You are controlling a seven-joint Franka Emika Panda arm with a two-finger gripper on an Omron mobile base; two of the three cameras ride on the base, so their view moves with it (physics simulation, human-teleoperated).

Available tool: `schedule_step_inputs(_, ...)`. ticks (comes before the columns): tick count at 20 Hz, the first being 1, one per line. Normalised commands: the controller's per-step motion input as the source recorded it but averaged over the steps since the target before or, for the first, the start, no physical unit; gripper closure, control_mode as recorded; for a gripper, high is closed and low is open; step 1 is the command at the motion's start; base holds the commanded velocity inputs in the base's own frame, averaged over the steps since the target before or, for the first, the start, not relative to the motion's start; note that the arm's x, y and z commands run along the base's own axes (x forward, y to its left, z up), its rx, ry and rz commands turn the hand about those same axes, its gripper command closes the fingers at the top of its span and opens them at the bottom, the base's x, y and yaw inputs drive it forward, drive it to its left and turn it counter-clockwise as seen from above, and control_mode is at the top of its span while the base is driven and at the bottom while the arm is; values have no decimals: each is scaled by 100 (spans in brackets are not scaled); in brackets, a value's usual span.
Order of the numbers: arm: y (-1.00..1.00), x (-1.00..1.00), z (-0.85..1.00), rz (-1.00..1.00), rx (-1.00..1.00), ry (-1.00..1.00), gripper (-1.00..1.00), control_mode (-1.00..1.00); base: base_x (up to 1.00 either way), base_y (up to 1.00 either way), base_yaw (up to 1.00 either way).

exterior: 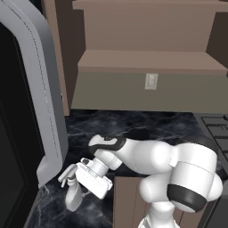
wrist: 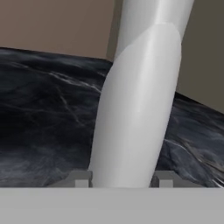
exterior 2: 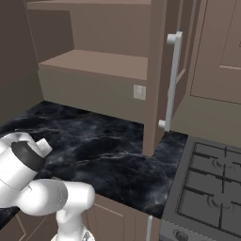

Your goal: Move the cutting board and knife to the sink. Then move spray from the cabinet to the counter.

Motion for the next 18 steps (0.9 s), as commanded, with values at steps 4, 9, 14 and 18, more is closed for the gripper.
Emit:
schedule_step_inputs(4, -13, -13, -15, 0, 0, 0, -100, -100, 0, 0, 0)
schedule_step_inputs(9, -10, -5, -11, 0, 0, 0, -100, -100, 0, 0, 0)
schedule_step_inputs(14, -11, 0, -4, 0, 0, 0, -100, -100, 0, 0, 0)
schedule_step_inputs(18, -17, -5, -4, 0, 0, 0, -100, -100, 0, 0, 0)
